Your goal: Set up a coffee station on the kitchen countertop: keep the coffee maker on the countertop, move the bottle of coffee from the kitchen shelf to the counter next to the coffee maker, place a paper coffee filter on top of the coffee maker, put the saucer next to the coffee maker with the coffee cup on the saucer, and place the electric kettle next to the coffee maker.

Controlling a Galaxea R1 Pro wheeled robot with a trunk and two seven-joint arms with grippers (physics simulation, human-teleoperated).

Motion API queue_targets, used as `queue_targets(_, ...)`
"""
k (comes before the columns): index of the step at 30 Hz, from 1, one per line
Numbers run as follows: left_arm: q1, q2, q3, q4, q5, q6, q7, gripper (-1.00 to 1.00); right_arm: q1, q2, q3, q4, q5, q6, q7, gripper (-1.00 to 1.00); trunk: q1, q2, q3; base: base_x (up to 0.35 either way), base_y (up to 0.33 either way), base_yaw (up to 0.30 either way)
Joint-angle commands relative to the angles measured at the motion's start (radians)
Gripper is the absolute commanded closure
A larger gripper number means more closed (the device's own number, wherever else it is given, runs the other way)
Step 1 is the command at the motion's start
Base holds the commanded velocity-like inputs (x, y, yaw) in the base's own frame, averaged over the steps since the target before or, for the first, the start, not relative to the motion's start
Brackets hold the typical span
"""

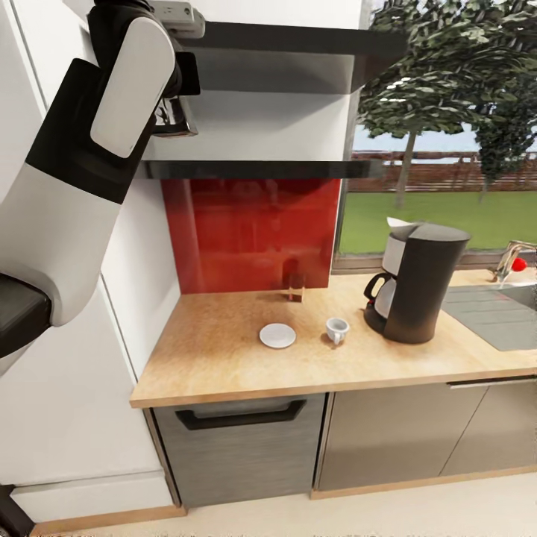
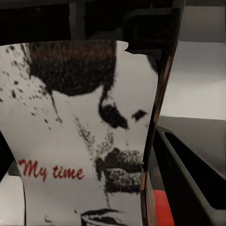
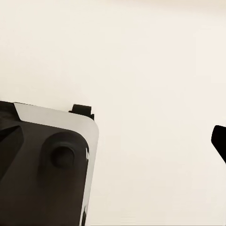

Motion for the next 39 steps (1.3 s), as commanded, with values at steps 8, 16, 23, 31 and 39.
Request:
queue_targets(8,-0.001,0.0,-0.002,0.0,0.008,0.003,0.008,1.0,-0.001,0.0,0.004,0.001,0.002,-0.003,0.0,-1.0,0.0,-0.001,-0.001,-0.101,0.0,0.0)
queue_targets(16,0.018,0.0,-0.007,-0.154,0.01,0.003,-0.067,1.0,-0.001,0.0,0.004,0.001,0.002,-0.003,0.0,-1.0,0.0,-0.001,-0.001,-0.004,0.0,0.0)
queue_targets(23,0.241,0.0,-0.006,-0.391,0.011,0.003,-0.098,1.0,-0.001,0.0,0.005,0.001,0.002,-0.003,0.0,-1.0,0.0,-0.001,-0.001,0.0,0.0,0.0)
queue_targets(31,0.42,0.0,-0.016,-0.457,0.011,-0.05,-0.156,1.0,-0.001,0.0,0.005,0.001,0.002,-0.003,0.0,-1.0,0.0,-0.001,-0.001,0.0,0.0,0.0)
queue_targets(39,0.501,0.01,-0.145,-0.469,0.011,-0.217,-0.2,1.0,-0.001,0.0,0.005,0.001,0.002,-0.003,0.0,-1.0,0.0,-0.001,-0.001,0.0,0.0,0.0)
